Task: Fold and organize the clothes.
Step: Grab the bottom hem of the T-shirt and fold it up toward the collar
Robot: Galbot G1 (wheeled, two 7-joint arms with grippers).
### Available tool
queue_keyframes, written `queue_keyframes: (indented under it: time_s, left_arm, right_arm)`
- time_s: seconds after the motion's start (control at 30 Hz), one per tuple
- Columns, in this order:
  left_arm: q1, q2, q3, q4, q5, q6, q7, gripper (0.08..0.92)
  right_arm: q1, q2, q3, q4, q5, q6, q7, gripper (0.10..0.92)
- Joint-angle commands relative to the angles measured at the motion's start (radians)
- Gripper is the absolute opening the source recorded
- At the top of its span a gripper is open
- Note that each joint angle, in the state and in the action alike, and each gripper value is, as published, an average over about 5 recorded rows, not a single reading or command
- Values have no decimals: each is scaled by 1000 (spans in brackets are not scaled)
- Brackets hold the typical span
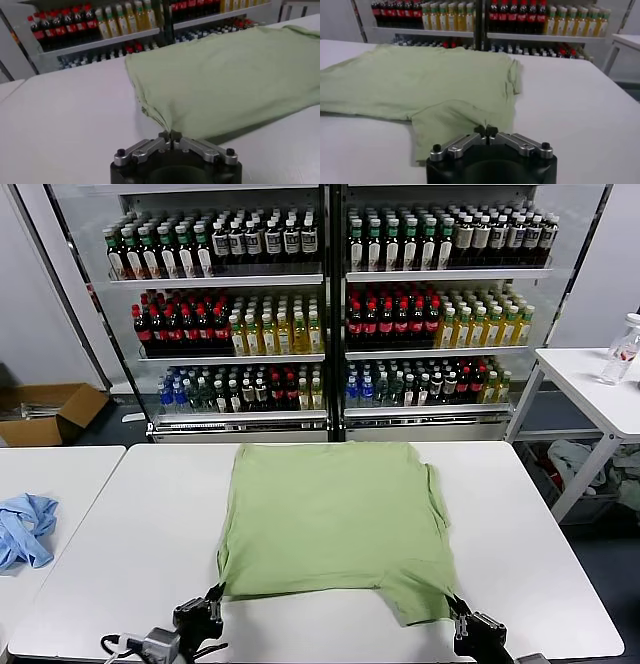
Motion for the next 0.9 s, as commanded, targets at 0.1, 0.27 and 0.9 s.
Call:
queue_keyframes:
  time_s: [0.1, 0.27, 0.9]
  left_arm:
    - [414, 71, -207, -233, 5, -41, -30, 83]
    - [239, 57, -169, -254, -55, -46, -65, 83]
    - [-460, -10, 74, 261, -184, -18, 16, 83]
  right_arm:
    - [-146, -8, 33, 129, -57, 28, -2, 109]
    - [-25, -10, 16, 143, -42, -1, 49, 109]
    - [607, 6, -182, -227, 14, -194, 77, 109]
